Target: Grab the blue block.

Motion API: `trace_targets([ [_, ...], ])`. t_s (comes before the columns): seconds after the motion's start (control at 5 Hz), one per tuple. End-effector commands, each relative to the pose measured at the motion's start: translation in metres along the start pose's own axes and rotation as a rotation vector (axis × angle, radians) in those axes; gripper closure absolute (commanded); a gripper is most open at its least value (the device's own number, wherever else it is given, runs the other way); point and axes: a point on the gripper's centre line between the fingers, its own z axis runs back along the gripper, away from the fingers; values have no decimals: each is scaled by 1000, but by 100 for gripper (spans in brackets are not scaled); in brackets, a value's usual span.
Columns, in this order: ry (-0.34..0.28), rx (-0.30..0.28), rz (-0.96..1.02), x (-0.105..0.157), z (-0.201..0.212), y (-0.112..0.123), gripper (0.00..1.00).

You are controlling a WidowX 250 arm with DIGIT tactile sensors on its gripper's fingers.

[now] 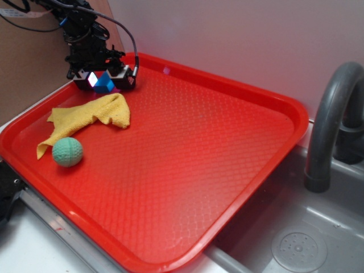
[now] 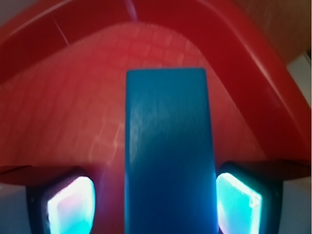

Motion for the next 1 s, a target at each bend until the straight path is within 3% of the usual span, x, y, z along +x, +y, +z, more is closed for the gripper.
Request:
trace_targets([
  [0.0, -1, 17, -8, 1, 14, 2, 100],
  [0.2, 26, 63, -42, -4, 65, -12, 100],
  [0.4, 42, -11, -74, -23, 120, -33, 100],
  [0.6, 3, -125, -60, -42, 176, -43, 100],
  [0.8, 44, -197, -108, -51, 230, -44, 100],
])
